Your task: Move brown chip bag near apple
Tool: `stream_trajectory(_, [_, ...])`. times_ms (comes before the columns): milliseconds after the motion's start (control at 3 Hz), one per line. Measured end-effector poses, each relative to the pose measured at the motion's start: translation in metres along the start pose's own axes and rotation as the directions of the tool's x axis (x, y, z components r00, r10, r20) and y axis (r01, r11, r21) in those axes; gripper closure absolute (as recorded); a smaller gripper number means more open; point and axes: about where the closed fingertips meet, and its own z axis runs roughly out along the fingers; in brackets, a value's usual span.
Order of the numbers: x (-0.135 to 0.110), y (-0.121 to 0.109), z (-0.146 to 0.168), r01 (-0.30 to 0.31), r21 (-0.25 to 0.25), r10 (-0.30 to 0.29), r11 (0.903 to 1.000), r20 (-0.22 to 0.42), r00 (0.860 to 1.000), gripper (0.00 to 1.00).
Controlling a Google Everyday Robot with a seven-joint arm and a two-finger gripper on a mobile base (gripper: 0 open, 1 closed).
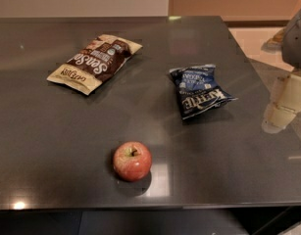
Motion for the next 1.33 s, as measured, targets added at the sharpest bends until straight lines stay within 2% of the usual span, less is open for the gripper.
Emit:
stream_trajectory(667, [-0.003,-0.007,-0.001,0.022,0.003,-0.022,0.9998,-0.019,1.000,0.00])
stream_trajectory(1000, [-0.019,-0.031,0.009,0.078,0.012,-0.078,0.9969,-0.030,0.997,0.00])
stream_trajectory(1333, [-0.042,-0.062,0.026,0.145,0.029,-0.144,0.9890,-0.028,0.989,0.00])
